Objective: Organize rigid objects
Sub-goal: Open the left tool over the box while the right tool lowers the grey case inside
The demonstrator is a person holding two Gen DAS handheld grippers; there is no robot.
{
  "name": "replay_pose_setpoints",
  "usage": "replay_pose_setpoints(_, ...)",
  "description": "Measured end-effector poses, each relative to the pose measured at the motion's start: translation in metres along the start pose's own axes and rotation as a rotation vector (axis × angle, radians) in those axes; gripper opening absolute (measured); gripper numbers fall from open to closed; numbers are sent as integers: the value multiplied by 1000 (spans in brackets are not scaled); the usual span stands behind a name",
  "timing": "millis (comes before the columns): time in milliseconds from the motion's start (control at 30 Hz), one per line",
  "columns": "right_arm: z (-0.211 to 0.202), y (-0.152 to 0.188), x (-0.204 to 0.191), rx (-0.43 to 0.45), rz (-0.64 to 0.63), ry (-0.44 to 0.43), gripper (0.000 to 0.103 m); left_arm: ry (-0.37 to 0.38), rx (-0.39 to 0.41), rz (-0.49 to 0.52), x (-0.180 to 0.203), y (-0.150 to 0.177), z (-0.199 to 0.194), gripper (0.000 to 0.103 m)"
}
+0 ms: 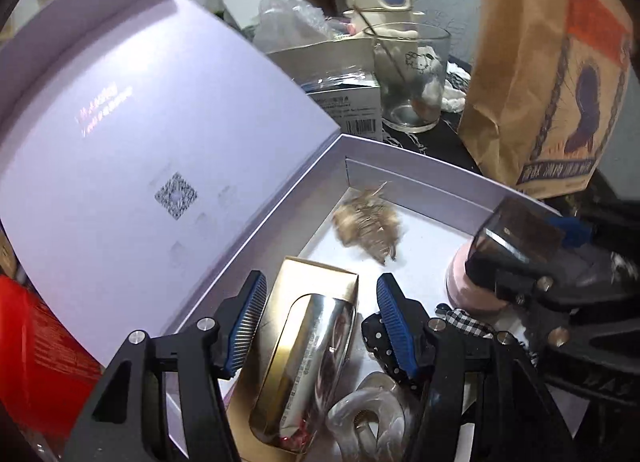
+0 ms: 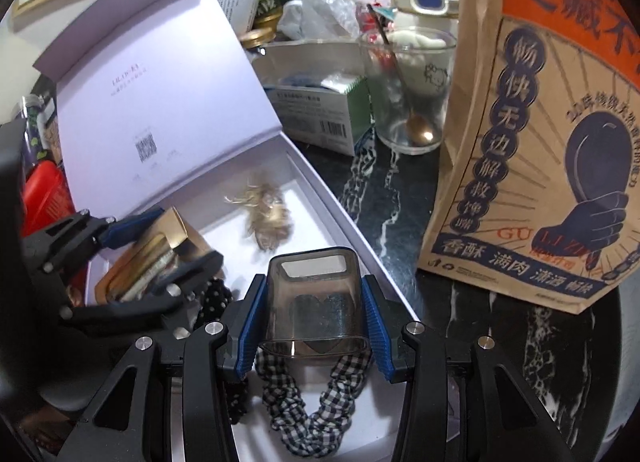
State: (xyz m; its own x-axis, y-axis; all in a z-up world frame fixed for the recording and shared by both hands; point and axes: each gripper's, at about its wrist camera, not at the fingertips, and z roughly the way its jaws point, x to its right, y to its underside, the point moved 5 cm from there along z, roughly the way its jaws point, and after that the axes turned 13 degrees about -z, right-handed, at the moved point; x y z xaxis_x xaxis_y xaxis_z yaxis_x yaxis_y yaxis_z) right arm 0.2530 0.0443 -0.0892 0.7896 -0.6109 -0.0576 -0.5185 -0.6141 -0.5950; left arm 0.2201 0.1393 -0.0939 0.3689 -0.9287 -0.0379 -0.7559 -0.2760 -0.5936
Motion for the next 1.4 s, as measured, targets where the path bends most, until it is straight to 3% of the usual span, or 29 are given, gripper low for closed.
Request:
replay_pose_setpoints(367,2,-2,-3,-11,-18,25,46,15,-21,-13,0,4,1,57)
replay_pose_setpoints(667,-16,-8,-4,16,-22,28,53,2,7,-8,5,-1,-8,57)
replay_pose_setpoints(1067,-35,-6,0,31,-28,51,54,16,11,-25,-1,-6,-24,57)
replay_pose_setpoints(1400,-56,-3,-9,58,-36,41,54,12,77,-82,-21,-14,-56,58)
